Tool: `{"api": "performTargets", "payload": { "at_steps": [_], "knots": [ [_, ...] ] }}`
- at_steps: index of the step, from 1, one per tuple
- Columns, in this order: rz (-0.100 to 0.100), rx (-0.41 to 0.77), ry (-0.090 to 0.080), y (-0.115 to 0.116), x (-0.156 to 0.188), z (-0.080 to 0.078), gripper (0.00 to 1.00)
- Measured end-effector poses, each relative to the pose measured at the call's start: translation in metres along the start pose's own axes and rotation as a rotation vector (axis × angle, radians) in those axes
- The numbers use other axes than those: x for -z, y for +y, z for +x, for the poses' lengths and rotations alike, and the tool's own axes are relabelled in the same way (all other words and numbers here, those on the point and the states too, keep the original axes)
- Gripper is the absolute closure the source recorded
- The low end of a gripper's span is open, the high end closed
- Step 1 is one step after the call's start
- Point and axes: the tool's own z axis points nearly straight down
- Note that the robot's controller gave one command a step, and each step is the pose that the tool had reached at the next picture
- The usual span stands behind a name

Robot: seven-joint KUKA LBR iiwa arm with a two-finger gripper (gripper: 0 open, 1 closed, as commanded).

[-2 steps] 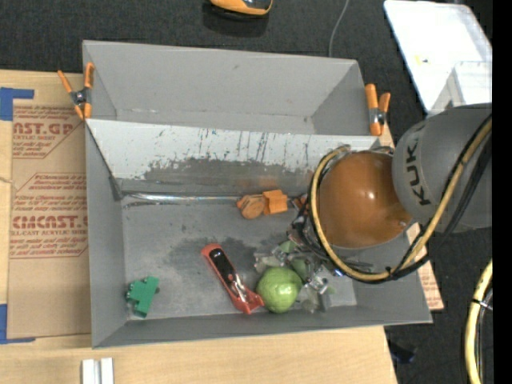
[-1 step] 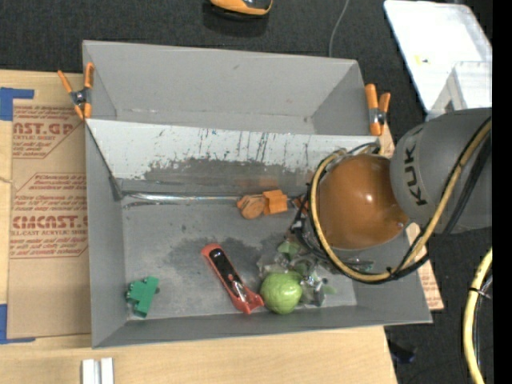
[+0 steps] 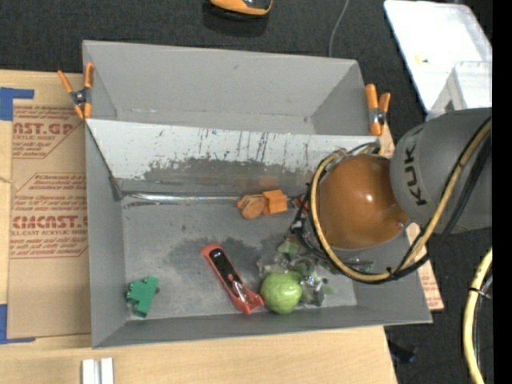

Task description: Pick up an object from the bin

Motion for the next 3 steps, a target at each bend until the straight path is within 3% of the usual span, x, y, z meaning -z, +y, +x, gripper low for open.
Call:
{"api": "performTargets", "payload": {
  "at_steps": [1, 2, 3],
  "knots": [
    [-0.001, 0.18, 0.0, 0.008, 0.014, -0.005, 1.0],
    [-0.005, 0.073, 0.001, 0.005, 0.091, 0.0, 1.0],
    [0.001, 0.177, -0.005, 0.003, 0.071, -0.002, 1.0]
  ]
}}
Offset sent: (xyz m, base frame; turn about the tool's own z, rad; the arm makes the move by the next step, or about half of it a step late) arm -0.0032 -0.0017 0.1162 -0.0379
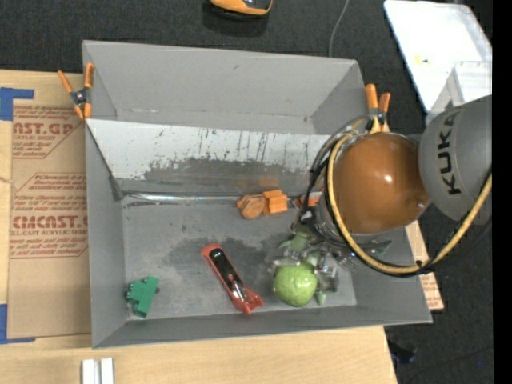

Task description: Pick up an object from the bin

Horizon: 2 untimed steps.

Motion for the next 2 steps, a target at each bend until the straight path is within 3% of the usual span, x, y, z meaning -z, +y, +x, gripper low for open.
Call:
{"api": "performTargets", "payload": {
  "at_steps": [1, 2],
  "knots": [
    [-0.01, 0.052, 0.005, 0.002, -0.052, 0.002, 1.0],
    [-0.013, 0.082, 0.004, 0.007, 0.036, -0.002, 1.0]
  ]
}}
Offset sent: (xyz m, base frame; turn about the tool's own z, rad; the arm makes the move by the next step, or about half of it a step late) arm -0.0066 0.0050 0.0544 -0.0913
